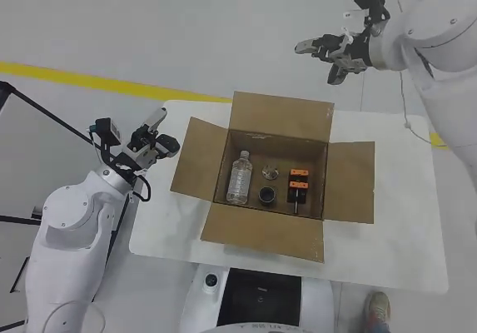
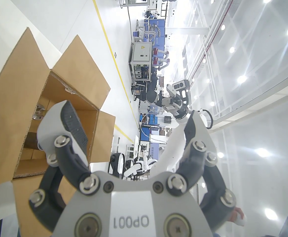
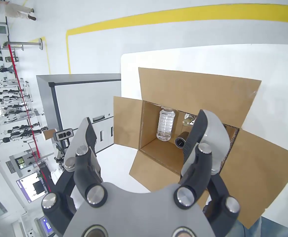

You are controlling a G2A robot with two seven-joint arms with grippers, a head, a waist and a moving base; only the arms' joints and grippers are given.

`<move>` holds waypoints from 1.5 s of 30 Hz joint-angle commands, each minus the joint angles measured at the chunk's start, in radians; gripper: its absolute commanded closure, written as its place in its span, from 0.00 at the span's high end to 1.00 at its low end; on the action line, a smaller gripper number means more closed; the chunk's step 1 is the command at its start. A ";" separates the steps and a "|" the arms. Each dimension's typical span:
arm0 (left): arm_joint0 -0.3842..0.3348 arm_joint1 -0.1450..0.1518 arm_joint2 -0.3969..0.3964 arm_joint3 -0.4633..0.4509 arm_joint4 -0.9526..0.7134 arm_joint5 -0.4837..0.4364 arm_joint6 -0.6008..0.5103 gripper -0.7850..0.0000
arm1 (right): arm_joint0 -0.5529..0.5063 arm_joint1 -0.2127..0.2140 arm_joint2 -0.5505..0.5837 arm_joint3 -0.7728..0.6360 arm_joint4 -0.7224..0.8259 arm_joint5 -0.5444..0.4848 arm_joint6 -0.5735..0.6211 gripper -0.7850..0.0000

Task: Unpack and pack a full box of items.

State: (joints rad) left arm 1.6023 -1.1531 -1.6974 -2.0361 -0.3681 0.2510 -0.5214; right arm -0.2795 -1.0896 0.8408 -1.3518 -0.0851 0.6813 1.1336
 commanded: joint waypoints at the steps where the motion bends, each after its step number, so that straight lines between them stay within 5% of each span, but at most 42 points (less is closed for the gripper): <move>1: 0.000 0.000 0.000 0.000 0.000 0.000 0.000 1.00 | 0.000 0.000 0.000 0.000 0.000 0.000 0.000 1.00; 26: 0.000 0.000 0.000 0.000 0.000 0.000 0.000 1.00 | 0.000 0.000 0.000 0.000 0.000 0.000 0.000 1.00; 27: 0.000 0.000 0.000 0.000 0.000 0.000 0.000 0.00 | 0.000 0.000 0.000 0.000 0.000 0.000 0.000 0.00; 30: 0.000 0.000 0.000 0.000 0.000 0.000 0.000 0.00 | 0.000 0.000 0.000 0.000 0.000 0.000 0.000 0.00; 31: 0.000 0.000 0.000 0.000 0.000 0.000 0.000 0.10 | 0.000 0.000 0.000 0.000 0.000 0.000 0.000 0.00; 32: 0.000 0.000 0.000 0.000 0.000 0.000 0.000 1.00 | 0.000 0.000 0.000 0.000 0.000 0.000 0.000 0.42; 37: 0.000 0.000 0.000 0.000 0.000 0.000 0.000 1.00 | 0.000 0.000 0.000 0.000 0.000 0.000 0.000 0.42; 38: 0.000 0.000 0.000 0.000 0.000 0.000 0.000 1.00 | -0.009 0.000 0.001 -0.007 0.008 -0.020 -0.009 1.00; 39: 0.002 -0.001 0.004 0.001 -0.006 -0.002 0.002 0.77 | -0.023 0.000 0.003 -0.014 0.020 -0.048 -0.018 0.43; 40: 0.001 -0.001 0.000 0.010 -0.028 0.001 0.004 0.00 | -0.030 0.000 0.006 -0.019 0.027 -0.060 -0.021 0.27; 41: -0.002 -0.001 -0.010 0.016 -0.050 0.006 0.007 0.00 | -0.036 0.000 0.010 -0.028 0.047 -0.068 -0.016 0.08; 42: -0.005 0.000 -0.022 0.018 -0.046 0.003 0.005 0.00 | -0.042 -0.001 0.013 -0.036 0.065 -0.074 -0.012 0.00; 45: -0.006 0.002 -0.059 0.034 -0.054 -0.005 0.019 0.00 | -0.070 -0.006 0.006 -0.081 0.112 -0.062 -0.014 0.21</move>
State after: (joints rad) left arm 1.5971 -1.1515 -1.7427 -2.0083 -0.4098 0.2486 -0.5050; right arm -0.3395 -1.0937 0.8504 -1.4169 0.0125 0.6117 1.1258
